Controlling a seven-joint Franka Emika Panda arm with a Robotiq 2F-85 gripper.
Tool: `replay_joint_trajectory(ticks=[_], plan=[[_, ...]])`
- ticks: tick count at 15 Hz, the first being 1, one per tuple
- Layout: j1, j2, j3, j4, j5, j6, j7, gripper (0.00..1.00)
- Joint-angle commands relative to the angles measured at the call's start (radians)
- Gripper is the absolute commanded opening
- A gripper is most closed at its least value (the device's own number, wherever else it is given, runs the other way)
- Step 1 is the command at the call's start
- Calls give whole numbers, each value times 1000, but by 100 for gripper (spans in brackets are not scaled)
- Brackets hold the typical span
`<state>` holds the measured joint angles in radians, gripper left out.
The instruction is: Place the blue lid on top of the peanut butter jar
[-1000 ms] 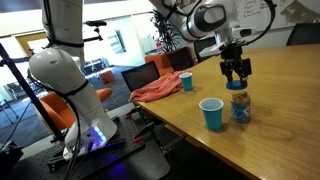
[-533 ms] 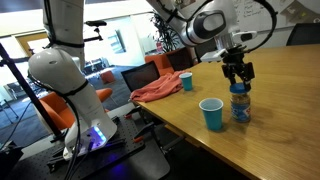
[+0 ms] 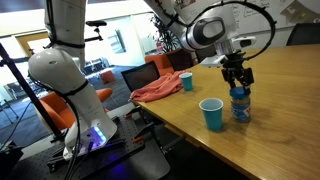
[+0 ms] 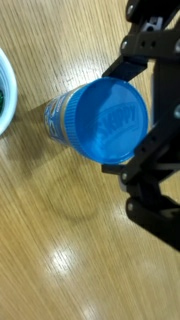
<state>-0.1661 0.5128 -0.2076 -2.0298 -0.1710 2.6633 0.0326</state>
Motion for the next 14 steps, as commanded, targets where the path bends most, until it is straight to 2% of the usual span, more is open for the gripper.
replay_joint_trajectory(ticks=[1, 4, 14], plan=[[-8, 7, 5, -19, 17, 63, -14, 54], [-16, 16, 13, -16, 26, 92, -25, 54], [-36, -12, 40, -36, 82, 60, -47, 54]])
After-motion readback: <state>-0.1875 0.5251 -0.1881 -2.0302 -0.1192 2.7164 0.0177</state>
